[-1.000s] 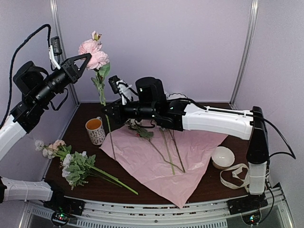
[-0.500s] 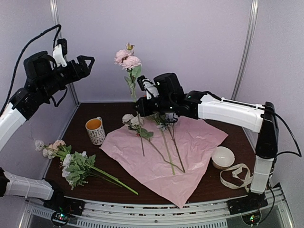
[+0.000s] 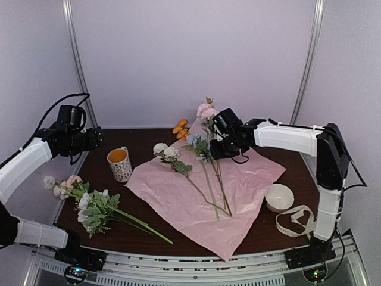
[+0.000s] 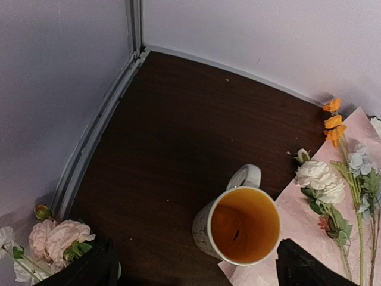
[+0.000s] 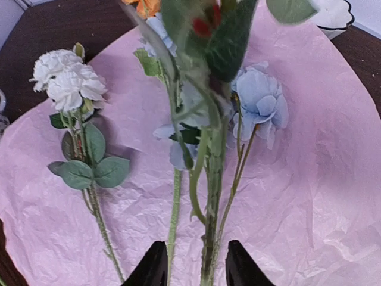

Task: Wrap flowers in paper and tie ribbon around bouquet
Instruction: Place the fake flower on the flattened wrapping paper.

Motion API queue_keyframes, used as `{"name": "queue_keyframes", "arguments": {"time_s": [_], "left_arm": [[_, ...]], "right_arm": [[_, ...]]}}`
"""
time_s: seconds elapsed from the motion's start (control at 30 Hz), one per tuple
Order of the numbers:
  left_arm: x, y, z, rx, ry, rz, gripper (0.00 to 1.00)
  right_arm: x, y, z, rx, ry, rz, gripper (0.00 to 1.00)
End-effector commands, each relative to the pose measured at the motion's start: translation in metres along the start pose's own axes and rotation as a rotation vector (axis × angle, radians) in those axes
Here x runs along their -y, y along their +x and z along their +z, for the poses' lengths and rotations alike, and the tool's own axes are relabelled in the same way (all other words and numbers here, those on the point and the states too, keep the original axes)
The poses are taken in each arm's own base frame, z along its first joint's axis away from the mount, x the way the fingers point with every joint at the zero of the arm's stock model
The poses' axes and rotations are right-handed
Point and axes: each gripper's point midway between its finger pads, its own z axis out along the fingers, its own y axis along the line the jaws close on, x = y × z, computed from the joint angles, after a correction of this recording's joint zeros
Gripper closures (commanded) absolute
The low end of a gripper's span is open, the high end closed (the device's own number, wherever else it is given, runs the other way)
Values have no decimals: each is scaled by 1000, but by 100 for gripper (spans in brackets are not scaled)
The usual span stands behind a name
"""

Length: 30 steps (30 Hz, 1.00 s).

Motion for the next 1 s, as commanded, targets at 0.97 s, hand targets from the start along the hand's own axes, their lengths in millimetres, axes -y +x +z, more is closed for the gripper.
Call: {"name": "queue_keyframes", "arguments": {"time_s": [0.97], "left_arm": [[-52,31,39,-167,-63,-114,2]], "right_arm": [[-314,153,-58,-134,-640,-826,44]]}}
